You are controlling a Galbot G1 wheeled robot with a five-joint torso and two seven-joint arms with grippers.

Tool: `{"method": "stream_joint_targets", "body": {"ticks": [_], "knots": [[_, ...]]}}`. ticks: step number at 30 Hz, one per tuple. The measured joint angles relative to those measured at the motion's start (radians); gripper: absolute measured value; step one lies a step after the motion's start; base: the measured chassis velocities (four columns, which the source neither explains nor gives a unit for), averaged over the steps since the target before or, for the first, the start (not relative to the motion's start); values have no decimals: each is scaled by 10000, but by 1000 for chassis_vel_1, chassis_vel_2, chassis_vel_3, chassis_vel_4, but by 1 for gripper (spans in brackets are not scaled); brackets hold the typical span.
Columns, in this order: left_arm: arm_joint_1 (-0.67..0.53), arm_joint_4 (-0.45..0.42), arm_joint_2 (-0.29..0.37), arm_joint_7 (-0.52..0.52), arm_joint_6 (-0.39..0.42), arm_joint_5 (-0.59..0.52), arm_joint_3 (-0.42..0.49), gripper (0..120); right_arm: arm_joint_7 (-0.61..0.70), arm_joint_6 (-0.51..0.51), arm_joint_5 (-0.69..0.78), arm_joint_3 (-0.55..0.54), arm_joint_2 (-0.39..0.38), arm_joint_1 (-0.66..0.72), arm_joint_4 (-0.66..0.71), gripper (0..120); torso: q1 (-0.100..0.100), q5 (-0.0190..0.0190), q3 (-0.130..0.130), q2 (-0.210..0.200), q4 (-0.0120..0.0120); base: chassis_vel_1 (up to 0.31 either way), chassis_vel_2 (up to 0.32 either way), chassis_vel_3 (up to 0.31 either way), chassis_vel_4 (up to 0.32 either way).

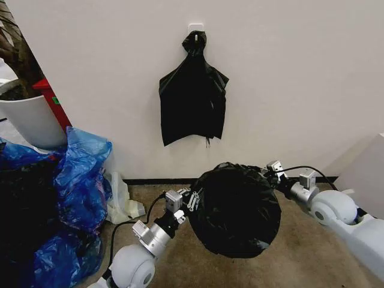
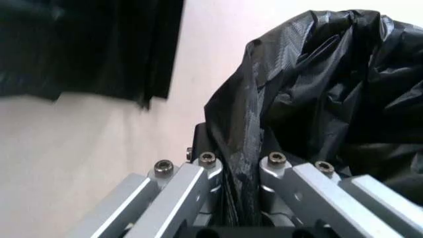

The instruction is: Place the garbage bag over the trash bin.

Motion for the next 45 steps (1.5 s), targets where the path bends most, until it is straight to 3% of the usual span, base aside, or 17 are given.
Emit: {"method": "stream_joint_targets", "body": {"ticks": [2,8,10,13,15,16,18,21,28,37,42,45], "knots": [[-20,133,-16,-6,-6,-60,-27,4,46,0,107,77,-75,-74,107,28,0,0,0,0,0,0,0,0,0],[-157,1143,-121,223,55,-871,-212,4,83,354,887,651,-477,-590,494,53,0,5,0,0,0,0,0,0,0],[-176,1224,-141,186,111,-1001,-216,4,90,355,1005,786,-513,-653,579,55,0,4,0,0,0,0,0,0,0],[-278,1429,-279,-400,450,-1788,-219,4,461,240,1519,1430,-488,-968,1019,72,0,2,0,-1,2,0,0,0,0],[-306,1429,-302,-608,551,-2031,-219,4,721,143,1777,1700,-428,-1078,1216,75,0,4,1,0,2,0,0,0,0],[-317,1383,-361,-1085,709,-2521,-251,4,1555,-127,2479,2162,-219,-1298,1773,84,0,-8,0,0,-3,0,0,0,0],[-288,1347,-382,-1208,728,-2629,-267,4,1826,-183,2783,2221,-126,-1343,1968,87,0,-7,0,0,-4,0,0,0,0],[57,997,-569,-2139,820,-3304,-347,4,2931,-583,4533,2181,518,-1569,2871,98,0,1,-1,0,6,0,0,0,0],[-180,604,-781,-4262,1222,-4675,-350,4,3290,-764,5683,2648,1126,-3150,3620,100,0,3,-1,0,-2,0,0,0,0],[-424,564,-833,-4955,1529,-6030,-472,4,3957,-1047,8109,3410,1815,-4062,4442,100,0,2,0,0,2,0,0,0,0],[-505,497,-805,-5225,1574,-6761,-553,4,3121,-1851,10084,4023,2166,-4795,4399,100,-1,0,0,0,2,0,0,0,0],[-603,468,-805,-5411,1615,-7234,-611,4,2115,-2023,10020,4220,2226,-5452,4185,100,0,2,0,0,-2,0,0,0,0]]}}
